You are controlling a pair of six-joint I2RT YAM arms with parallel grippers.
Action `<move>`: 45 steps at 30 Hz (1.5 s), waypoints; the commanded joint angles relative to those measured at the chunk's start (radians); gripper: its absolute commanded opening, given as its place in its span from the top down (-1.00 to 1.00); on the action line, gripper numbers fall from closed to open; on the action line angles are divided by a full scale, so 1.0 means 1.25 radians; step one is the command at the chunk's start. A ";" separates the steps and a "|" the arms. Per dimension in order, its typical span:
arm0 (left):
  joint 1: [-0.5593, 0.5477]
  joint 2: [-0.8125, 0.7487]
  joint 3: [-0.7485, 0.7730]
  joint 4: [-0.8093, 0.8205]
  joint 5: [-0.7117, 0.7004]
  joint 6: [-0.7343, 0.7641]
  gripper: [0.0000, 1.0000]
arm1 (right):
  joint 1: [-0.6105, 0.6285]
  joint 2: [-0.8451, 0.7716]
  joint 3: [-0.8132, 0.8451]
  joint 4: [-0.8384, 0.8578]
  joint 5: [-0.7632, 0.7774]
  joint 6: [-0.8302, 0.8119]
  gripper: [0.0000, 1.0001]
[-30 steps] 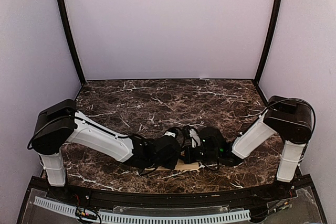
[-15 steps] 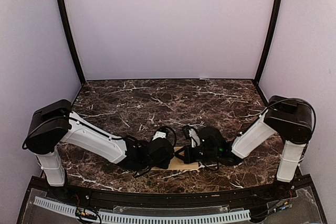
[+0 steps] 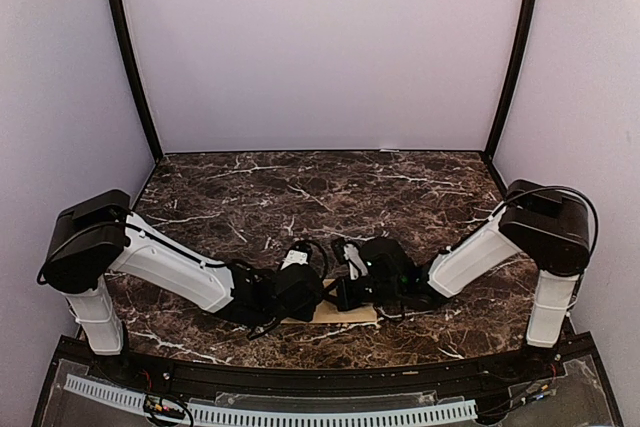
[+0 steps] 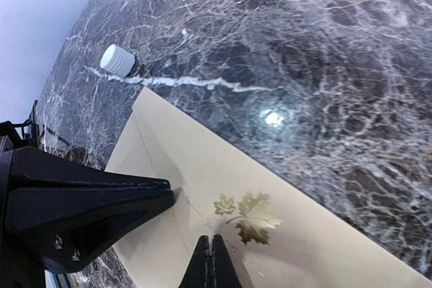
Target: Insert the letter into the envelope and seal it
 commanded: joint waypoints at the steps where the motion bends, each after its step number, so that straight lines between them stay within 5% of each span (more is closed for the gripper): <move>1: 0.007 0.020 -0.035 -0.052 0.049 0.013 1.00 | 0.030 0.060 0.035 -0.082 -0.028 -0.008 1.00; 31: 0.007 0.008 -0.016 -0.060 0.045 0.035 1.00 | -0.022 -0.101 -0.110 -0.177 0.086 -0.014 1.00; 42: 0.007 -0.096 0.081 -0.126 0.014 0.146 0.98 | -0.022 -0.270 0.008 -0.460 0.034 -0.114 1.00; 45: 0.007 -0.119 0.083 -0.119 0.004 0.166 0.88 | -0.023 -0.299 0.045 -0.577 0.089 -0.114 0.74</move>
